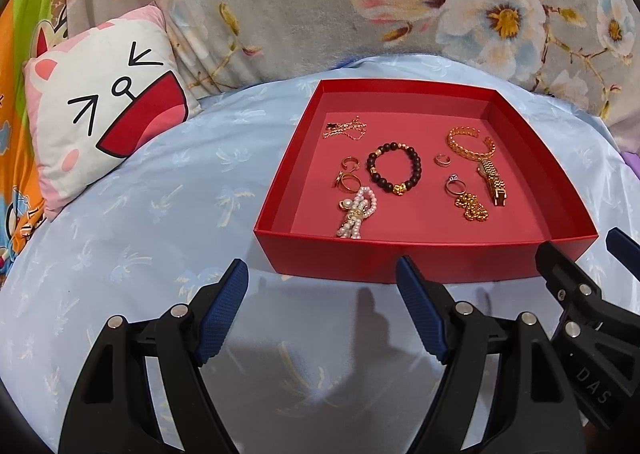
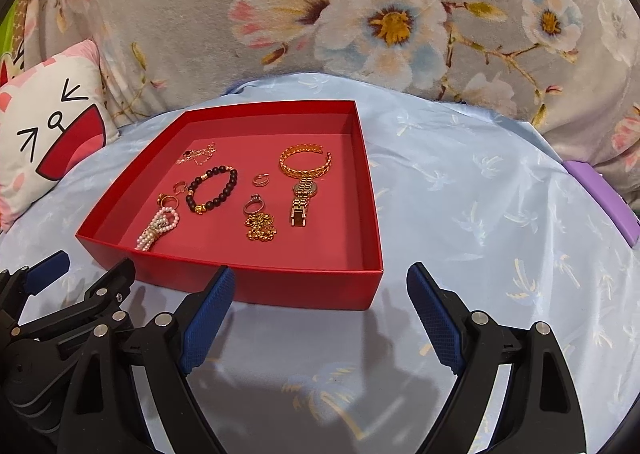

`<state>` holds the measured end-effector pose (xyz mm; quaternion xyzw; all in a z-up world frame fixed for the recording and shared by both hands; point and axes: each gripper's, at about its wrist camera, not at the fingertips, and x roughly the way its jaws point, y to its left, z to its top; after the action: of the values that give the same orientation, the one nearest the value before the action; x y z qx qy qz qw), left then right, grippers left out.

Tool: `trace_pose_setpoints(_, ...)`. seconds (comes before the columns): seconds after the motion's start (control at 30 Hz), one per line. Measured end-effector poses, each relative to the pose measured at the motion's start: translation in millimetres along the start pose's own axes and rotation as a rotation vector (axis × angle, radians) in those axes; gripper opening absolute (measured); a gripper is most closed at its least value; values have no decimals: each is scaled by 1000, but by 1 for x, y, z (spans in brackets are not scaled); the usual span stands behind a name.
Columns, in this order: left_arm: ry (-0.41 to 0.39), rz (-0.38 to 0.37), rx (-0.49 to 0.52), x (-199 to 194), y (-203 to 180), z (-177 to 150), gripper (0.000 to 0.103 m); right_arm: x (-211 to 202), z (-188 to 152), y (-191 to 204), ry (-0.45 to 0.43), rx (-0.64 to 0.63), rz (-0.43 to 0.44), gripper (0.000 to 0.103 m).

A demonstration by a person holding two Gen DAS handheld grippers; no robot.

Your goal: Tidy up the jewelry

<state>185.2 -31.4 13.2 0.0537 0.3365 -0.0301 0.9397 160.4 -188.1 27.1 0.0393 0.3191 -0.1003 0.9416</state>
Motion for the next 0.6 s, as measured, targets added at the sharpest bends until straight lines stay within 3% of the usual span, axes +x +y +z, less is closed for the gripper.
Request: trace_pose_setpoints(0.6,1,8,8,0,0,0,74,0,0,-2,-7,2,-5,86)
